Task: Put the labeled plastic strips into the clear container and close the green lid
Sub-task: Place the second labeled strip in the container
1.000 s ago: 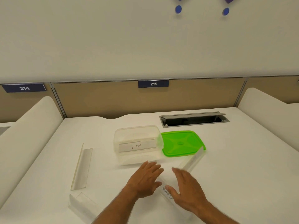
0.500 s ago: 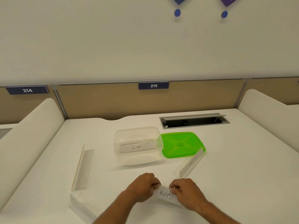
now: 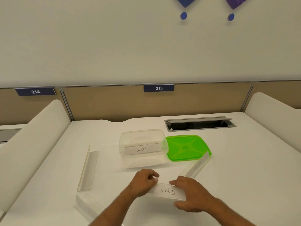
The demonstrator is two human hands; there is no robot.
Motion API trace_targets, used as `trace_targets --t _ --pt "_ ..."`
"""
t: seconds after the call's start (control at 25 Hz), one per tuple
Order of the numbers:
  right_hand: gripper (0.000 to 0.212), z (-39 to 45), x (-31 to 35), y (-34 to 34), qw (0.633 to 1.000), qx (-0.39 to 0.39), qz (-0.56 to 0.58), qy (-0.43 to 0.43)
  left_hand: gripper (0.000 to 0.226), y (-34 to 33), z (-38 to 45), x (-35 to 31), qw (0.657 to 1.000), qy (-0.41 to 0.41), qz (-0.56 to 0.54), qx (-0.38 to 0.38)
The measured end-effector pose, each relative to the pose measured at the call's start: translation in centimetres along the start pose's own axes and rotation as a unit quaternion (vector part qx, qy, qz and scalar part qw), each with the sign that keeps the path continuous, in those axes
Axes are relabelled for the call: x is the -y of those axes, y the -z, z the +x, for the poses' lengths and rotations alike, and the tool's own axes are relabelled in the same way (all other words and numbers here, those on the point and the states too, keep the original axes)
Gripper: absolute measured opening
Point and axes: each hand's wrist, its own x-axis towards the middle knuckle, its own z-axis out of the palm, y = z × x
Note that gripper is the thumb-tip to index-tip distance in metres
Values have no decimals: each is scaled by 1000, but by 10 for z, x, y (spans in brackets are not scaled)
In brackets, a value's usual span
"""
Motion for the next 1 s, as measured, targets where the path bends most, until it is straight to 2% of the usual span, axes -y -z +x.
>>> trace_targets --t 0.12,0.16,0.2,0.32,0.4,0.48,0.6,0.72,0.84,0.92,1.0 --pt "63 4 11 0 993 -42 85 -67 63 -8 -4 -8 981 23 -46 -185" --pt "57 5 14 0 984 -61 135 -97 78 -11 -7 -14 971 44 -74 -223" --pt "51 6 18 -2 968 -80 198 -129 91 -14 -10 -19 964 66 -117 -231" --pt "49 12 33 -6 878 -98 414 -220 113 -32 -17 -27 955 89 -249 -137" --pt "52 17 41 -7 818 -86 513 -244 118 -41 -22 -30 962 72 -261 -47" --pt "56 20 47 -5 780 -77 569 -249 116 -44 -24 -32 963 37 -266 15" --pt "67 19 50 3 744 -55 618 -248 132 -36 -20 -33 964 10 -249 88" --pt "81 20 50 5 745 -56 616 -249 144 -22 -17 -33 967 9 -212 140" --pt "87 22 51 5 764 -49 593 -250 130 -13 -15 -36 980 9 -151 125" --pt "89 21 52 7 769 -34 592 -237 105 -5 -13 -39 989 3 -129 78" --pt "95 25 50 12 766 -49 603 -217 78 6 -12 -41 991 -14 -117 62"
